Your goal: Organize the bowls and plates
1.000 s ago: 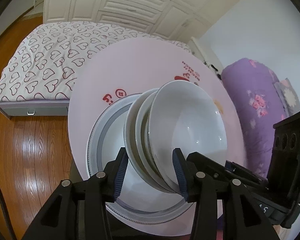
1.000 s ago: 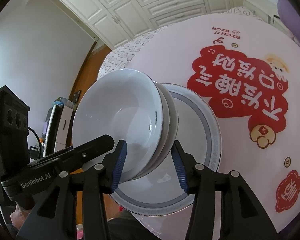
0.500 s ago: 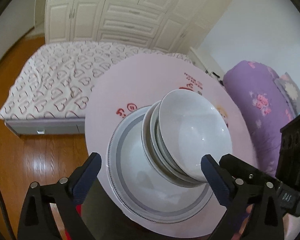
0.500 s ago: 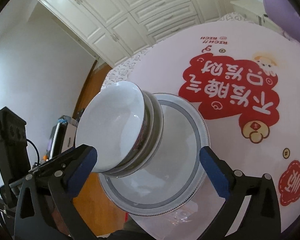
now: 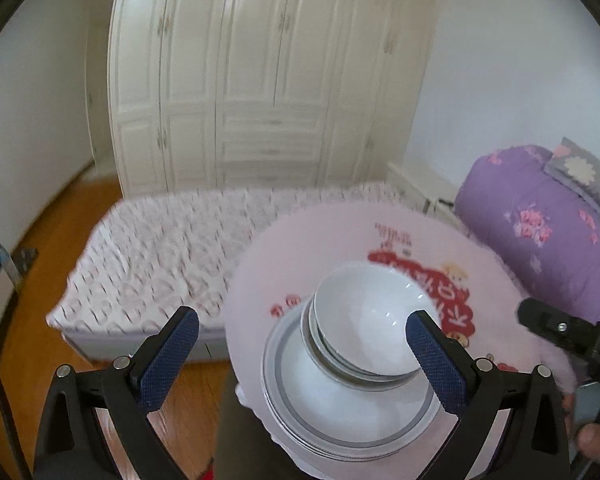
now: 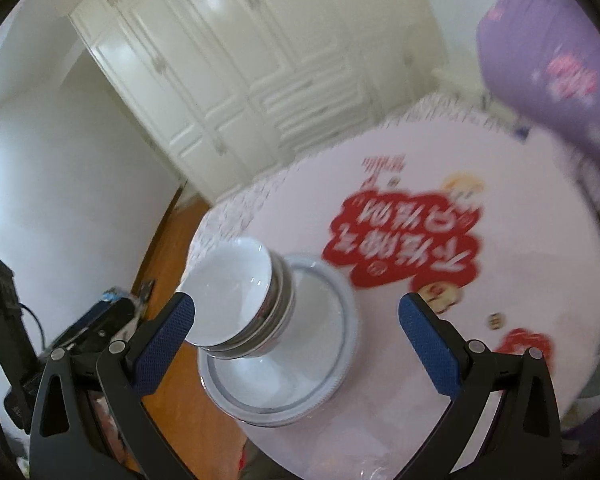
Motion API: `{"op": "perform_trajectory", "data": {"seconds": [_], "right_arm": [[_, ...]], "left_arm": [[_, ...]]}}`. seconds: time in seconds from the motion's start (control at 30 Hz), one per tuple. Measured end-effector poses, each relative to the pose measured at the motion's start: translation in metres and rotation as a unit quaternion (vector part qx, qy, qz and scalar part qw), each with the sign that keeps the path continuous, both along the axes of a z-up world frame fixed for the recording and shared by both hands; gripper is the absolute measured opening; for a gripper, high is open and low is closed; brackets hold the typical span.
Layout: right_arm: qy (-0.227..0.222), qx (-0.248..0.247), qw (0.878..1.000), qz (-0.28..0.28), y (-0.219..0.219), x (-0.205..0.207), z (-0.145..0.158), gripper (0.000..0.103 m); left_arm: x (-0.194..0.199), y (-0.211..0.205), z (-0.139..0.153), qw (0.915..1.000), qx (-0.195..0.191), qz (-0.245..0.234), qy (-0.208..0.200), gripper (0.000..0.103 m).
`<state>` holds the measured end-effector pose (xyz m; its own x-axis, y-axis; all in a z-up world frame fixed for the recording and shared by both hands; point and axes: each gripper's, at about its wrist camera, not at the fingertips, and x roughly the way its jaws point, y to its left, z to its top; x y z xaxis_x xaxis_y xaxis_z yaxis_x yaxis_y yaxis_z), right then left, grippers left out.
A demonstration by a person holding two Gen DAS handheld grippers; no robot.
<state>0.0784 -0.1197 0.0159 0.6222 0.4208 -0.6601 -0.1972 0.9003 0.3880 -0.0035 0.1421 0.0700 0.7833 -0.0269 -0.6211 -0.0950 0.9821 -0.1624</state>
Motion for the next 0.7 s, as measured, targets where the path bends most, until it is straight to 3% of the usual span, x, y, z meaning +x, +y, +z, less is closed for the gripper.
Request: {"op": "perform_trajectory", "data": {"seconds": [0.17,0.33,0.57,0.7], "right_arm": [[-0.055,-0.056,0.997,-0.021,-0.012,-0.045,0.031,0.103],[-0.106,-0.096,0.989,-0.045,-0.018,-0.092,0.054,0.103],[-0.142,-0.119,0.981,-0.053,-0.004,-0.13,0.06,0.103],[-0.152,-0.126,0.979,-0.054,0.006,-0.144,0.058,0.103]], "left_arm": [[-0.042,-0.006,0.015,0.9986,0.014,0.004,-0.051,0.102],[-0.089,-0.006,0.02,0.9967,-0.005,0.006,-0.08,0.102],[-0.165,-0.013,0.017,0.9941,0.028,0.007,-0.104,0.102],[-0.199,-0.021,0.019,0.9944,0.025,0.012,-0.102,0.102]]}}
